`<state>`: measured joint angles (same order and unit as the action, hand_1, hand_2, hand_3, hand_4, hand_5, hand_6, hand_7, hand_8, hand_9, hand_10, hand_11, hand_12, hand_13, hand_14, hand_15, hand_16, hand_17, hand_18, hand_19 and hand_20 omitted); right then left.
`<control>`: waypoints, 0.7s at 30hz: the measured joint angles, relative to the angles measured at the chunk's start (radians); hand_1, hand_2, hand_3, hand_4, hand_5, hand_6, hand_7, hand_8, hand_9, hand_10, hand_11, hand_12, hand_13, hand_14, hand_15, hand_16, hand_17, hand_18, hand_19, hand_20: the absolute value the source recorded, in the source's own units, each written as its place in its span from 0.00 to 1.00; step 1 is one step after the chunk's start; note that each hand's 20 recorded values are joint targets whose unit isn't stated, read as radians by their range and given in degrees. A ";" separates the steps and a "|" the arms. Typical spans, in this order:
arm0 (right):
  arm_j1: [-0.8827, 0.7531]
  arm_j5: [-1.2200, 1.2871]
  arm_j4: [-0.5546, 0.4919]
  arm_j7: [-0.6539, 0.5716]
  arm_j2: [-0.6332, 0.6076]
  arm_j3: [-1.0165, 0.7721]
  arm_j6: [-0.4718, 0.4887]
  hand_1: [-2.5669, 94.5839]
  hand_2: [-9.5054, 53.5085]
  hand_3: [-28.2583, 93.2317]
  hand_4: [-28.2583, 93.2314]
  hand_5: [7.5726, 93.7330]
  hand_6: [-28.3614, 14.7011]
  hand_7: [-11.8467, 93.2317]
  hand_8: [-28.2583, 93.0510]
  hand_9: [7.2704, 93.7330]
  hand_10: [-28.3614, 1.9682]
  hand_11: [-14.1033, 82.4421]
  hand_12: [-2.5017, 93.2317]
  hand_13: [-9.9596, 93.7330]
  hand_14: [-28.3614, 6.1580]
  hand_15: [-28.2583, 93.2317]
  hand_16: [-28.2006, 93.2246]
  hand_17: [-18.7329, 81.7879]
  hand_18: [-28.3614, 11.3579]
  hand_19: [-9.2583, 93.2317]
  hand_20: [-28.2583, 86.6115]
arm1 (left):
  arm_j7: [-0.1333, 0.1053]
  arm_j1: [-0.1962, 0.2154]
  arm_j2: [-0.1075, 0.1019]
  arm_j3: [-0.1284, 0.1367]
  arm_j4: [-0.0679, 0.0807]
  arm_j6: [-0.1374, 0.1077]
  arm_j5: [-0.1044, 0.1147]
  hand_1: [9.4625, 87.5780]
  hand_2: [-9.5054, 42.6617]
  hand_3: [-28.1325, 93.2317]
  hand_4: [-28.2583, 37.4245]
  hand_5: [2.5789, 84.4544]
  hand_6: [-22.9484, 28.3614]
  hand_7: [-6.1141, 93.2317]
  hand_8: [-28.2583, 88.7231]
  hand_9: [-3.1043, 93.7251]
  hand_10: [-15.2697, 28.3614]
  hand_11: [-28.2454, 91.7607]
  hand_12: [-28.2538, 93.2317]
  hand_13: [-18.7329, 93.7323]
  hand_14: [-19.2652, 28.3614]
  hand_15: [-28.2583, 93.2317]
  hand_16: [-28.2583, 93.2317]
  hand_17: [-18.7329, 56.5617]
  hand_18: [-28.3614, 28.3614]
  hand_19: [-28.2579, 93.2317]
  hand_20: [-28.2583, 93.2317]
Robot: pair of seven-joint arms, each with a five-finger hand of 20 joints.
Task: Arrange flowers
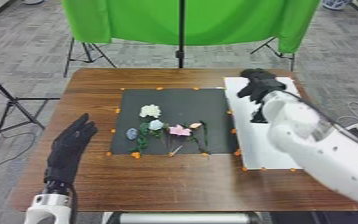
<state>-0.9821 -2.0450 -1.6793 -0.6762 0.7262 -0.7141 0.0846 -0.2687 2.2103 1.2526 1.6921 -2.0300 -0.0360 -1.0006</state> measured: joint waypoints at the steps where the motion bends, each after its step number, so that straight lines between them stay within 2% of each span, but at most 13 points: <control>1: 0.019 0.003 0.037 -0.019 0.001 -0.003 0.046 0.45 0.00 0.75 0.06 0.35 0.49 0.14 0.20 0.42 0.25 0.19 0.17 0.91 0.65 0.63 0.46 0.77 0.44 0.97 0.57 | 0.000 0.000 0.000 0.000 0.000 0.000 0.000 0.25 0.00 0.77 0.18 0.44 0.51 0.13 0.21 0.41 0.60 0.32 0.37 0.41 0.72 0.34 0.29 0.25 0.77 0.26 0.39; 3: 0.046 0.009 0.115 -0.037 0.004 -0.008 0.093 0.45 0.00 0.74 0.05 0.36 0.50 0.14 0.20 0.44 0.26 0.20 0.17 0.92 0.65 0.63 0.46 0.78 0.45 0.97 0.57 | 0.000 0.000 0.000 0.000 0.000 0.000 0.000 0.25 0.00 0.77 0.18 0.44 0.51 0.13 0.20 0.41 0.60 0.32 0.37 0.41 0.72 0.34 0.29 0.25 0.77 0.26 0.39; 5: 0.057 0.012 0.185 -0.042 0.006 -0.012 0.072 0.45 0.00 0.73 0.04 0.39 0.52 0.15 0.20 0.48 0.29 0.21 0.17 0.93 0.66 0.63 0.46 0.79 0.46 0.97 0.56 | 0.000 0.000 0.000 0.000 0.000 0.000 0.000 0.25 0.00 0.77 0.18 0.44 0.51 0.13 0.20 0.41 0.60 0.32 0.37 0.41 0.72 0.34 0.29 0.25 0.77 0.26 0.39; 10: 0.059 0.024 0.322 -0.034 0.019 0.009 -0.142 0.45 0.00 0.73 0.02 0.44 0.55 0.18 0.18 0.55 0.35 0.22 0.18 0.95 0.69 0.63 0.47 0.80 0.46 0.99 0.56 | 0.000 -0.001 0.000 0.000 0.000 0.000 0.000 0.25 0.00 0.77 0.18 0.44 0.51 0.13 0.20 0.41 0.60 0.32 0.37 0.41 0.72 0.34 0.29 0.25 0.77 0.26 0.39; 12: 0.060 0.034 0.360 -0.020 0.025 0.024 -0.179 0.45 0.00 0.73 0.02 0.45 0.54 0.18 0.18 0.56 0.35 0.22 0.18 0.95 0.69 0.63 0.47 0.80 0.46 0.99 0.56 | 0.000 -0.001 0.000 0.000 0.000 0.000 0.000 0.25 0.00 0.77 0.18 0.44 0.51 0.13 0.21 0.41 0.60 0.32 0.37 0.41 0.72 0.34 0.29 0.25 0.77 0.26 0.39; 21: 0.054 0.163 0.384 0.043 0.050 0.008 -0.098 0.46 0.00 0.75 0.01 0.45 0.53 0.19 0.18 0.57 0.36 0.22 0.18 0.95 0.70 0.63 0.47 0.80 0.47 1.00 0.55 | 0.000 0.003 0.002 0.000 0.000 0.000 0.000 0.25 0.00 0.77 0.18 0.44 0.51 0.13 0.20 0.41 0.60 0.32 0.37 0.41 0.72 0.34 0.29 0.25 0.77 0.26 0.39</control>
<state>-0.9283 -1.8818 -1.2957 -0.6333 0.7765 -0.7065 -0.0131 -0.2690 2.2133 1.2542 1.6917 -2.0302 -0.0357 -1.0006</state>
